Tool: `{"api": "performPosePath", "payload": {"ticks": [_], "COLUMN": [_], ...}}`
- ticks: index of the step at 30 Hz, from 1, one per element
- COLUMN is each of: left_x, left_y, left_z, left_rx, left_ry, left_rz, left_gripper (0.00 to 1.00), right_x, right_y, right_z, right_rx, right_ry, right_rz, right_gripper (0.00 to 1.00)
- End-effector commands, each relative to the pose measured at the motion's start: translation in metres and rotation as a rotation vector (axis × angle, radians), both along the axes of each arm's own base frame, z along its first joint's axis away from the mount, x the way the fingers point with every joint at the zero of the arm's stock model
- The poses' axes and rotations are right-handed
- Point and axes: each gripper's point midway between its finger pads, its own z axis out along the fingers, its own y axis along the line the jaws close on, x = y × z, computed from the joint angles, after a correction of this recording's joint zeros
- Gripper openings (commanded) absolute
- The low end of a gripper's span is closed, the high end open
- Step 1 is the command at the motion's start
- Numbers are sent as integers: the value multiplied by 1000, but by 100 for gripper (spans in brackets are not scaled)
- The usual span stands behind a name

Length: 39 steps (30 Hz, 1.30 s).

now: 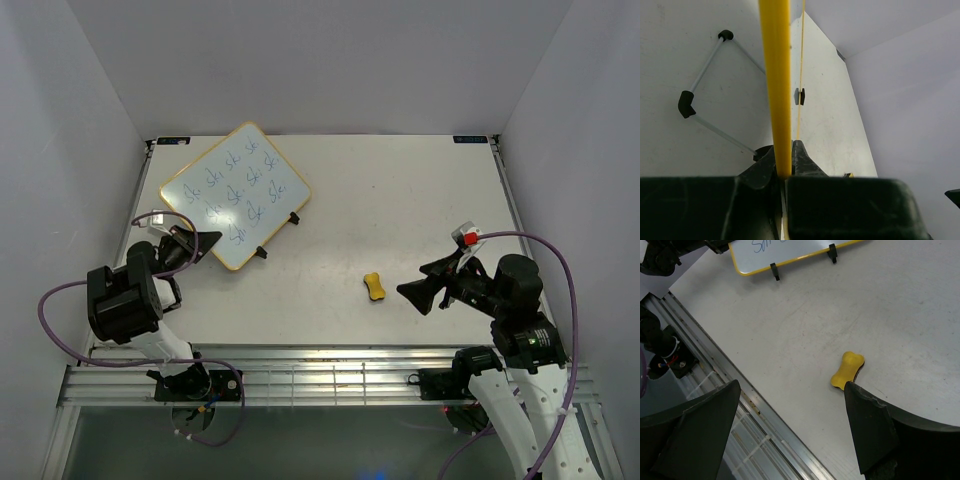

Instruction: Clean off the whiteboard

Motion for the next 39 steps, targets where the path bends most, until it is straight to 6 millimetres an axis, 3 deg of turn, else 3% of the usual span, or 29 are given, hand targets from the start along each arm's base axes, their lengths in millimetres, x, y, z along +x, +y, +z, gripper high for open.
{"api": "performPosePath", "payload": {"ticks": [1, 9, 10, 21, 26, 28, 30, 31, 33, 34, 36, 37, 38, 39], "left_x": [7, 19, 19, 27, 26, 23, 19, 11, 0, -5, -21, -27, -41, -47], "left_y": [17, 29, 31, 29, -3, -30, -53, -74, -95, -99, -100, -100, -102, -102], "left_z": [-3, 41, 56, 143, 188, 218, 223, 236, 228, 225, 207, 200, 188, 181], "left_rx": [13, 84, 109, 148, 144, 151, 134, 127, 68, 29, -11, -19, -24, -18], "left_ry": [16, -100, -143, -344, -428, -490, -449, -466, -365, -312, -200, -167, -109, -70], "left_rz": [112, 160, 174, 147, 13, -72, -137, -197, -258, -263, -249, -240, -244, -241], "left_gripper": [0, 0, 0, 0, 0, 0, 0, 0, 0, 0, 0, 0, 0, 0], "right_x": [-1, 0, 0, 8, 27, 39, 50, 57, 71, 74, 74, 73, 77, 86], "right_y": [3, 4, 4, 6, -2, -7, -9, -8, -23, -21, -15, -16, -20, -22], "right_z": [18, 17, 17, 13, 6, -3, -11, 1, 7, 16, 9, -8, -4, -31], "right_rx": [13, 17, 17, 52, 69, 99, 117, 168, 193, 210, 202, 135, 91, 8], "right_ry": [-51, -45, -43, -9, 46, 106, 149, 144, 139, 90, 79, 125, 140, 244], "right_rz": [25, 26, 28, -2, -124, -204, -256, -283, -411, -400, -351, -349, -363, -380], "right_gripper": [90, 90, 90, 90, 90, 90, 90, 90, 90, 90, 90, 90, 90, 90]}}
